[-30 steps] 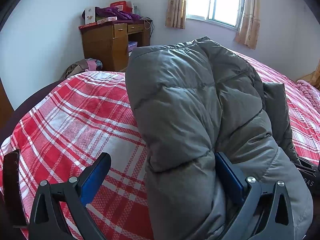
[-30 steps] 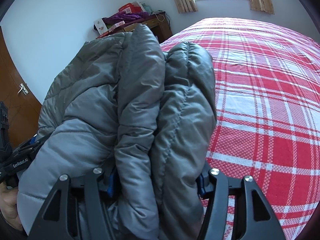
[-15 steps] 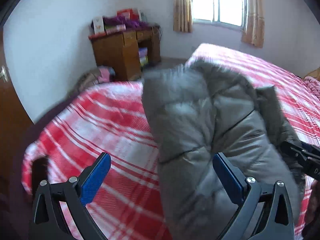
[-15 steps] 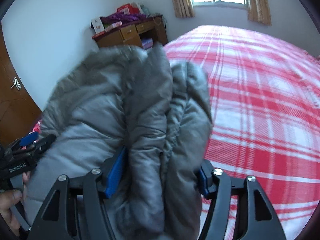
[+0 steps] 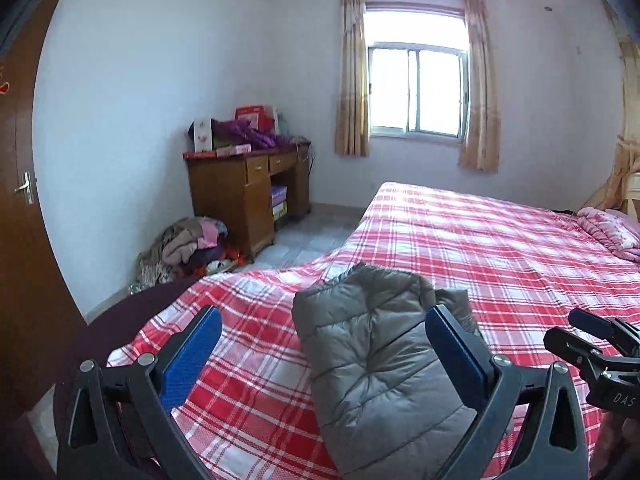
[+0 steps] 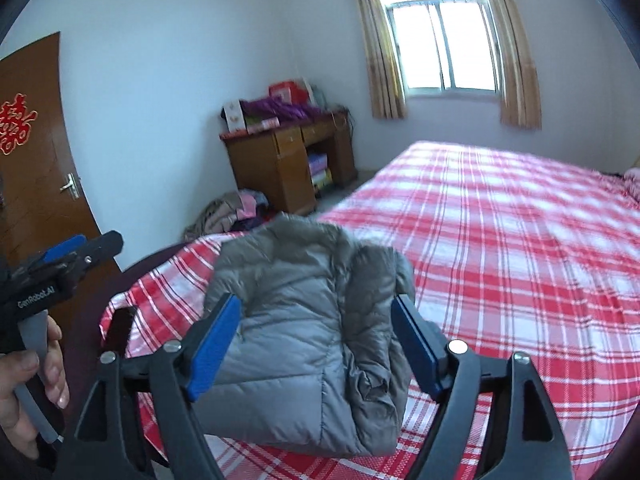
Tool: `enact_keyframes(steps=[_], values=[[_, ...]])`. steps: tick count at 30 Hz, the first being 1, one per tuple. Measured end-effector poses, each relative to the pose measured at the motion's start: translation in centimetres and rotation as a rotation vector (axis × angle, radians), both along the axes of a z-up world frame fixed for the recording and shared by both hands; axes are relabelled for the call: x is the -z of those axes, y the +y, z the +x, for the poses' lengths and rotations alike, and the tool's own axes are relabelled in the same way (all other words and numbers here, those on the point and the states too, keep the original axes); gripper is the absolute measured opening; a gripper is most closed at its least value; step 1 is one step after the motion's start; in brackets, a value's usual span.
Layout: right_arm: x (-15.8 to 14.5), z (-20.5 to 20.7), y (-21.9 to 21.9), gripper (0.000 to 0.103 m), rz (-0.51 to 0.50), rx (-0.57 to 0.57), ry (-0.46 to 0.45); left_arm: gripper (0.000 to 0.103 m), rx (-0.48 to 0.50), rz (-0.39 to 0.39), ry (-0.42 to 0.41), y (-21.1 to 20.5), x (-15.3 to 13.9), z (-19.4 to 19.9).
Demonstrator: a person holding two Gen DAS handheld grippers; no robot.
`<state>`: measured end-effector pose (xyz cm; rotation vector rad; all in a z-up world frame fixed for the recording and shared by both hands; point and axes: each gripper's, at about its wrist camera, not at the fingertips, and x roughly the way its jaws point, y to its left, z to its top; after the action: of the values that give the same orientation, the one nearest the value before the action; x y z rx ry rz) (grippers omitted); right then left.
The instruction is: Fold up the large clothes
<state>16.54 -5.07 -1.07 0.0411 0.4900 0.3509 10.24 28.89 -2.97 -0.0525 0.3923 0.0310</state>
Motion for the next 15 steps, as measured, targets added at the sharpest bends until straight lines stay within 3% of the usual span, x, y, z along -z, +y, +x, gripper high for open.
enact_keyframes(steps=[15], values=[[-1.1, -1.3, -0.1, 0.081, 0.028, -0.008, -0.041, 0.102, -0.002, 0.016, -0.01, -0.7, 0.2, -0.2]])
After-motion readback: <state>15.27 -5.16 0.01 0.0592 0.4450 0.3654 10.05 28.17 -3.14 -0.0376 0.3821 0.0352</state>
